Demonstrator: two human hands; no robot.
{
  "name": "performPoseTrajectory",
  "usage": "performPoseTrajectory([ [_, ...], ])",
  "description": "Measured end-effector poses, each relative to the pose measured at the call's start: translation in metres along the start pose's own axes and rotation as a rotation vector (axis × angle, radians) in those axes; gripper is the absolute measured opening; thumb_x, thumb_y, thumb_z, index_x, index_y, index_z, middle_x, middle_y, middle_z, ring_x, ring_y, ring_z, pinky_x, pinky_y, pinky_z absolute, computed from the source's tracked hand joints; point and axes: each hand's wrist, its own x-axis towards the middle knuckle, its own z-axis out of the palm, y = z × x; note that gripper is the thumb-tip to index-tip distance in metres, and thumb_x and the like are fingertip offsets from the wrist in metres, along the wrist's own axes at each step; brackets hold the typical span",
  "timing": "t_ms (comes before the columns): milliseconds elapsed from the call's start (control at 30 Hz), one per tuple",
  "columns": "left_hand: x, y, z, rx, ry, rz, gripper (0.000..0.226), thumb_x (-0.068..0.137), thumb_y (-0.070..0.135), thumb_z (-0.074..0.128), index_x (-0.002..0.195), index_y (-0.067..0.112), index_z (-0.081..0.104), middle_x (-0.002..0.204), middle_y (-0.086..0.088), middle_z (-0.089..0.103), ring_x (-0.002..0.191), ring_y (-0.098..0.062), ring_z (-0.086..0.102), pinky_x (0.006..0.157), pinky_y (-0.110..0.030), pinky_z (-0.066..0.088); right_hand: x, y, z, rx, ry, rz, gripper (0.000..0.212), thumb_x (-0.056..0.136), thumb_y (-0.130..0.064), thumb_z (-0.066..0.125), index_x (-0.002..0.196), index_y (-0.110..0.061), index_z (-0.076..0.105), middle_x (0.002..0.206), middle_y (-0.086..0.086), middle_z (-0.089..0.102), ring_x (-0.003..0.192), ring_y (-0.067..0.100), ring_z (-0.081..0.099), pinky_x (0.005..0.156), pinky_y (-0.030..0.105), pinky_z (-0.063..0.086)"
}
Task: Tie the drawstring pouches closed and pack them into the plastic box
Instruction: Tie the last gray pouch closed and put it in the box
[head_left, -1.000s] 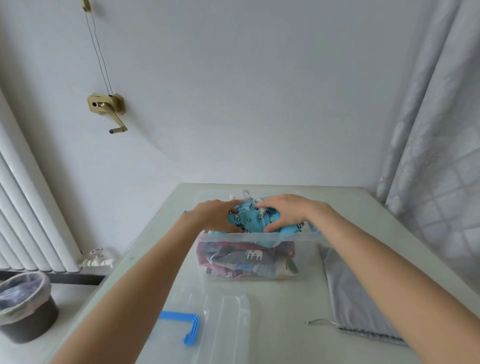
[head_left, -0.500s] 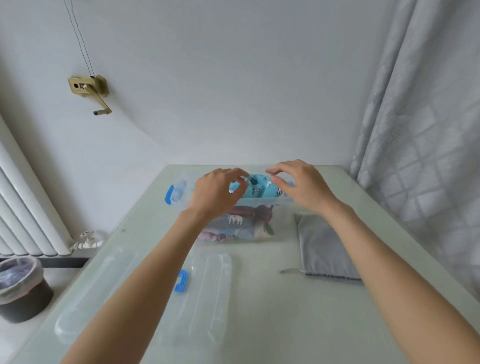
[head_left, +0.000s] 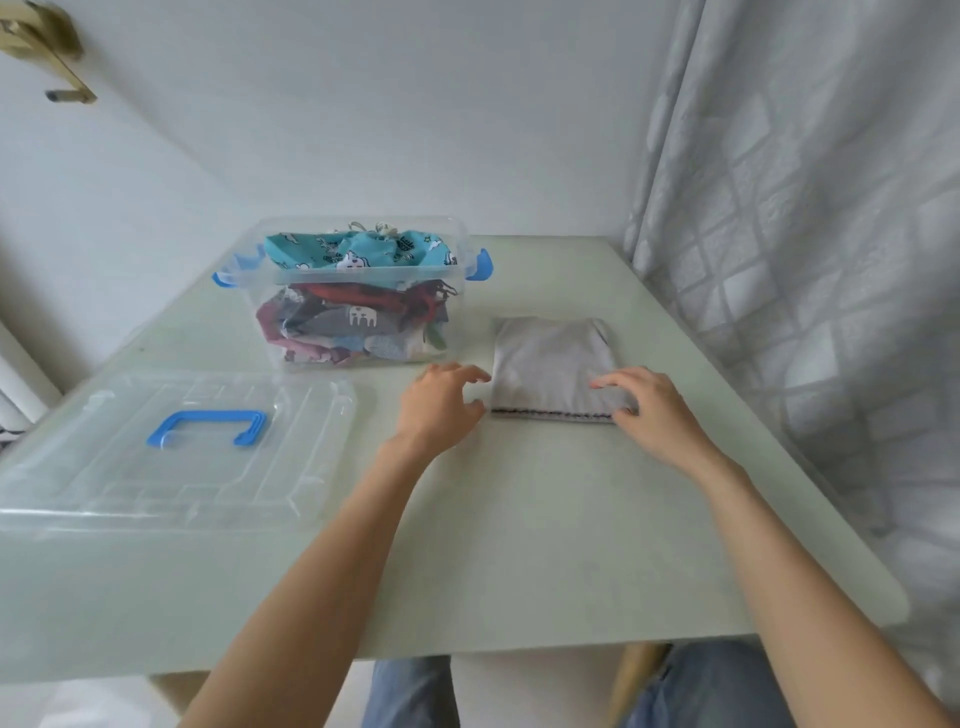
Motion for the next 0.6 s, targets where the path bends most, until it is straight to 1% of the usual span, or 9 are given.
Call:
performPoseTrajectory([
  [67,-0.002,-0.004,0.005,0.072,0.016,-0.036,0.030,0.086,0.028,0.058,0.115,0.030,0.062,0.123,0.000,0.059,0.117,-0.024,0.047,0.096,-0.033,0.032,-0.007,0.017,-0.001,-0.067,0.010,0.058,0.048,0.079,-0.002,0.054,0.122,-0.023,0.059,0.127,0.003,0.053,0.116,0.030,0.044,0.095,0.039,0.038],
  [167,-0.003,-0.017,0.008,0.030,0.029,-0.026,0.016,0.087,0.033,0.060,0.099,0.028,0.068,0.112,-0.001,0.063,0.109,-0.026,0.050,0.092,-0.034,0.033,-0.012,0.040,0.002,-0.063,0.034,0.103,0.044,0.081,-0.007,0.058,0.124,-0.017,0.057,0.123,0.009,0.057,0.114,0.035,0.047,0.095,0.040,0.038],
  [233,-0.002,-0.024,0.010,-0.007,0.035,-0.011,0.012,0.087,0.031,0.061,0.092,0.023,0.068,0.105,-0.003,0.064,0.101,-0.027,0.052,0.087,-0.034,0.038,-0.012,0.048,0.004,-0.024,0.090,0.093,0.035,0.082,-0.008,0.061,0.116,-0.015,0.062,0.111,0.010,0.063,0.105,0.034,0.051,0.091,0.037,0.039],
  [300,-0.002,-0.026,0.013,-0.016,0.026,0.010,0.014,0.088,0.029,0.061,0.092,0.018,0.067,0.105,-0.002,0.065,0.100,-0.027,0.053,0.085,-0.034,0.039,-0.011,0.053,0.005,-0.024,0.152,0.093,0.022,0.082,-0.011,0.065,0.103,-0.014,0.069,0.096,0.009,0.065,0.095,0.033,0.051,0.080,0.032,0.037],
  [367,-0.002,-0.025,0.014,-0.010,0.030,0.039,0.014,0.089,0.029,0.060,0.095,0.019,0.066,0.106,-0.001,0.064,0.100,-0.026,0.052,0.083,-0.033,0.038,-0.010,0.055,0.006,-0.035,0.170,0.084,0.012,0.082,-0.015,0.067,0.094,-0.013,0.070,0.087,0.008,0.065,0.088,0.031,0.050,0.071,0.029,0.032],
  [433,-0.003,-0.023,0.014,-0.012,0.035,0.062,0.012,0.088,0.031,0.061,0.095,0.023,0.067,0.105,0.001,0.063,0.098,-0.024,0.051,0.081,-0.031,0.036,-0.010,0.054,0.007,-0.007,0.173,0.074,0.006,0.083,-0.016,0.067,0.087,-0.012,0.068,0.084,0.005,0.063,0.083,0.024,0.047,0.068,0.027,0.029],
  [500,-0.003,-0.023,0.014,-0.030,0.035,0.057,0.011,0.087,0.031,0.062,0.092,0.023,0.067,0.102,0.001,0.063,0.096,-0.023,0.050,0.078,-0.030,0.036,-0.011,0.048,0.006,0.126,0.189,0.076,0.005,0.085,-0.016,0.065,0.083,-0.012,0.066,0.085,0.003,0.061,0.082,0.019,0.048,0.066,0.023,0.031],
  [567,-0.003,-0.021,0.015,-0.023,0.027,0.066,0.011,0.088,0.029,0.061,0.091,0.019,0.067,0.100,-0.001,0.064,0.096,-0.025,0.051,0.078,-0.032,0.037,-0.012,0.039,0.002,0.357,0.207,0.110,0.008,0.089,-0.017,0.062,0.081,-0.014,0.063,0.087,0.000,0.061,0.080,0.011,0.053,0.066,0.013,0.035],
  [600,-0.002,-0.020,0.016,0.002,0.025,0.077,0.012,0.089,0.027,0.059,0.092,0.017,0.066,0.100,-0.003,0.064,0.097,-0.026,0.051,0.079,-0.034,0.037,-0.012,0.034,-0.001,0.468,0.209,0.132,0.010,0.090,-0.018,0.061,0.080,-0.016,0.062,0.087,-0.003,0.062,0.079,0.005,0.055,0.068,0.012,0.036],
])
